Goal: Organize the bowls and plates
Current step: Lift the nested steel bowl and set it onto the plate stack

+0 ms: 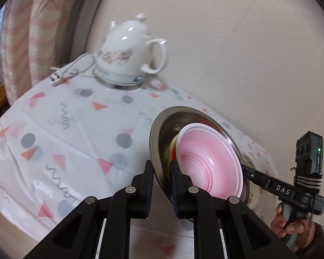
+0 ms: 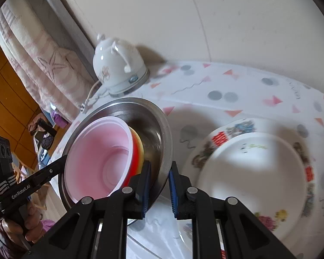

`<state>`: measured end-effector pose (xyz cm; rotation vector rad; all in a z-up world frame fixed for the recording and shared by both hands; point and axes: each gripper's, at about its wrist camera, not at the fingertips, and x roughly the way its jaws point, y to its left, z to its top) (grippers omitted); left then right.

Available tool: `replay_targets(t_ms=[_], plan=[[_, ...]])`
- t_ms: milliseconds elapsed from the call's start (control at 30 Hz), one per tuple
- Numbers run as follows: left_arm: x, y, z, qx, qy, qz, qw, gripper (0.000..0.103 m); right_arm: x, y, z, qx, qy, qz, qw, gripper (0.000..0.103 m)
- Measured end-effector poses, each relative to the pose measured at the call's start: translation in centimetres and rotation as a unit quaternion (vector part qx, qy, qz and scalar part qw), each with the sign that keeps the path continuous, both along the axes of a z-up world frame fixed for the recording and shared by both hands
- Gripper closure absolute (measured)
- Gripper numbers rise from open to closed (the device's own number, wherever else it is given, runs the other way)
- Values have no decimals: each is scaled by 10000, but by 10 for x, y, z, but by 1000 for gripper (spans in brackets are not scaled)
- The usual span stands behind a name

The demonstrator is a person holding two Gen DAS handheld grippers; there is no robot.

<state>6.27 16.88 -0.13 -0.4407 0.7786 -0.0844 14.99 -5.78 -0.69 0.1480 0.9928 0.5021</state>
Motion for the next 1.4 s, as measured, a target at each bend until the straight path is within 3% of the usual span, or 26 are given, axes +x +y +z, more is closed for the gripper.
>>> replay_targets(t_ms=[233, 433, 767, 1033, 1167, 1400], plan=[[5, -39, 18, -45, -162, -408, 9990, 87, -15, -45, 29, 93, -278, -298, 9991, 87], [15, -82, 21, -72, -155, -826, 9964, 87, -30, -87, 37, 5, -358, -682, 9970, 87], [38, -134, 6, 41, 65, -1252, 9921, 87, -38, -143, 24, -30, -250, -1310, 9911, 87], [52, -144, -20, 30, 423, -1313, 9904, 86, -33, -155, 0, -61, -24, -1455, 9893, 87], [52, -150, -21, 76, 333, -1384, 9898, 85, -30, -162, -11, -44, 56, -1560, 9877, 87], [57, -155, -27, 56, 440, -1383, 9894, 84, -30, -165, -8, -109, -50, -1620, 9867, 87]])
